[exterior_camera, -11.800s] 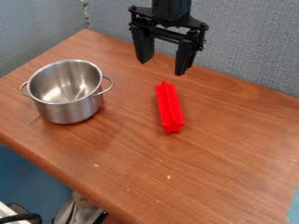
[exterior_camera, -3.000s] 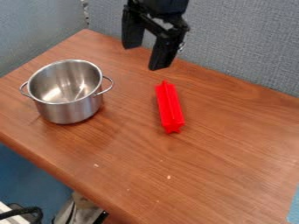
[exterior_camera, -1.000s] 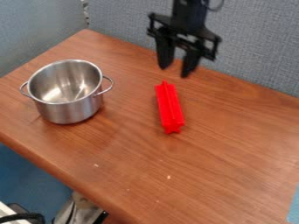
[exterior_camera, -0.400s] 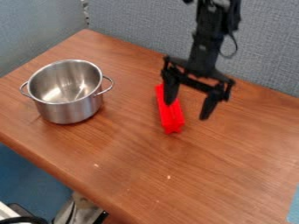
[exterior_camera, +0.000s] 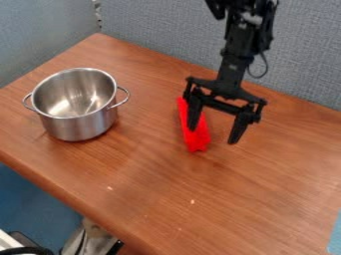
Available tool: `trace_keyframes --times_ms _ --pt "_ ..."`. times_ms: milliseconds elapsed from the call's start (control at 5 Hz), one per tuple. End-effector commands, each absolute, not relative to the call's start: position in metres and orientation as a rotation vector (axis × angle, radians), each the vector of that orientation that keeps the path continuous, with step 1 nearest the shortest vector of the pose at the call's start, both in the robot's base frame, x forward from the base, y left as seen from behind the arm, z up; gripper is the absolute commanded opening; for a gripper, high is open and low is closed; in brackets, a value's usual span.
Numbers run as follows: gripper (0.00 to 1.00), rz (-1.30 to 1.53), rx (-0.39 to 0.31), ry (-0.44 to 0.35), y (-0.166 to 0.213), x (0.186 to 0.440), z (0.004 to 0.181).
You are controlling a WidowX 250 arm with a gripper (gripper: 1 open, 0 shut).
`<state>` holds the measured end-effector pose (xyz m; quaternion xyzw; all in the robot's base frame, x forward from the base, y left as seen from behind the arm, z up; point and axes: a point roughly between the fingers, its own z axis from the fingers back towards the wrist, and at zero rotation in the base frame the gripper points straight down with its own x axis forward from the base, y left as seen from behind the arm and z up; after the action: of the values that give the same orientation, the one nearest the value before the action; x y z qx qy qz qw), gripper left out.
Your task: Move the red object from the metal pot to the table
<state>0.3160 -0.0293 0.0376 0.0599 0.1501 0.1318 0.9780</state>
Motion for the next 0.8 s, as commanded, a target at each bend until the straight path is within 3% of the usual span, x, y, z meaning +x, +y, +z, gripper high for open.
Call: trace_keyframes --times_ms 0,200,600 --pt "1.0 0.275 0.122 0.222 -0.021 0.328 0.069" --pt "1.0 0.292 0.125 0.28 -0.014 0.329 0.069" --pt "1.0 0.209 0.162 0.27 -0.006 0.33 0.064"
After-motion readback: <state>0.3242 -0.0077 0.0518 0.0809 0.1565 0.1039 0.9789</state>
